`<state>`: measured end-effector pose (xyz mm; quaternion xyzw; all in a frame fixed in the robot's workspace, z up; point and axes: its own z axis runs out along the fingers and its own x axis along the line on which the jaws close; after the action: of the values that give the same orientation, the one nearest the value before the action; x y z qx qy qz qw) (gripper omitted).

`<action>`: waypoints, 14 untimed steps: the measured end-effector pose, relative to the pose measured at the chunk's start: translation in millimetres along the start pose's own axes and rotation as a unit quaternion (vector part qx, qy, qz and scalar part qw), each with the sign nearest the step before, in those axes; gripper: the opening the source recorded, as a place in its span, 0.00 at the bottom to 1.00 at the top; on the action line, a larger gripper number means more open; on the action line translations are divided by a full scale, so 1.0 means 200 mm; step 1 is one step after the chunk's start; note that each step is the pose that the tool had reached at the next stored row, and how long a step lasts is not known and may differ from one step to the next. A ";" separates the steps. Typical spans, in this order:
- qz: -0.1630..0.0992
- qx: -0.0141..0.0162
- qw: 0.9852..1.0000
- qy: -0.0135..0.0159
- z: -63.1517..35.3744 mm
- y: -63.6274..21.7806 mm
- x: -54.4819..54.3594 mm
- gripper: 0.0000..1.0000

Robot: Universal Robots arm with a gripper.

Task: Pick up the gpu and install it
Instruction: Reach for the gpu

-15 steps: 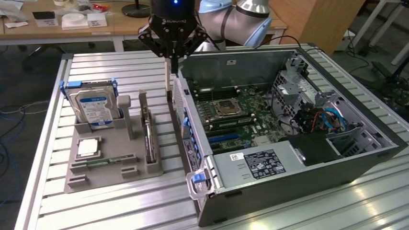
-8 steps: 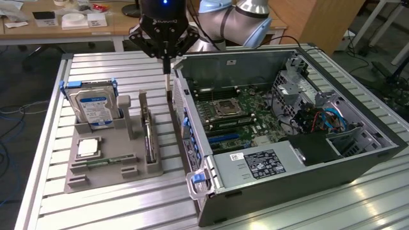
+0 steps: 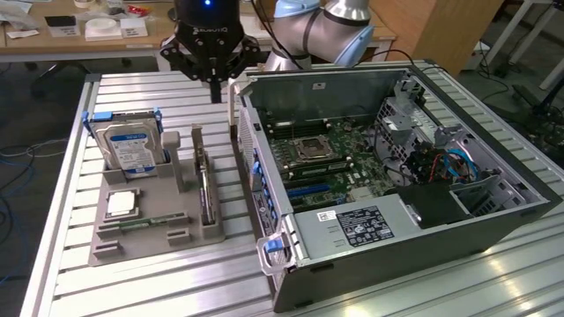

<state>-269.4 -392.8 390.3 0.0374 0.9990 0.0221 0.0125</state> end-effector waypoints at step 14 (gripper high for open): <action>0.000 0.000 1.000 0.000 0.005 0.000 0.13 0.11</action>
<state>-295.3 -390.7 388.8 0.0376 0.9990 0.0221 0.0125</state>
